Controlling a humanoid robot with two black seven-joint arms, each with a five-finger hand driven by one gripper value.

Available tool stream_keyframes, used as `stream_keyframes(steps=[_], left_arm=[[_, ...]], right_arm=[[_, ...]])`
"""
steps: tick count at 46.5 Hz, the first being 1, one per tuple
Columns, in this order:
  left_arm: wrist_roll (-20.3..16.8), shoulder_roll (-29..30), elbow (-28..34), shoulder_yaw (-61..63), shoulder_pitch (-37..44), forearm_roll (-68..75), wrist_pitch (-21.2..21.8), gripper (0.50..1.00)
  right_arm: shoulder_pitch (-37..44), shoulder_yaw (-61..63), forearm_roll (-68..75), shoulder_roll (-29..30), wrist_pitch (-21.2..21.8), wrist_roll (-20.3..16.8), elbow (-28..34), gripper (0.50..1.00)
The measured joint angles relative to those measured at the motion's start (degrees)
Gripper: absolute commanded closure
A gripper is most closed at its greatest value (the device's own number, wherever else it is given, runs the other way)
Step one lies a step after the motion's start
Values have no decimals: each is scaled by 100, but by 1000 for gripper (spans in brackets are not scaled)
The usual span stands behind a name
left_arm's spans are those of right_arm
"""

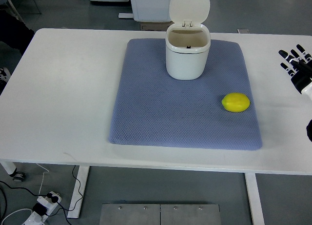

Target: Put lemon in trash with right hand

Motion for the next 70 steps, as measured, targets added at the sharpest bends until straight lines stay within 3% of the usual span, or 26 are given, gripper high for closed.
stream_keyframes(steps=[32, 51, 70], left_arm=[[-4, 0, -19, -5, 7, -12, 0, 500], [-3, 0, -18, -5, 11, -12, 0, 500], [-3, 0, -19, -5, 9, -12, 0, 500]], right_arm=[[-4, 35, 0, -125, -15, 25, 3, 500], [28, 45, -6, -131, -1, 332, 8, 500], [-59, -18, -9, -85, 38, 330, -42, 500]])
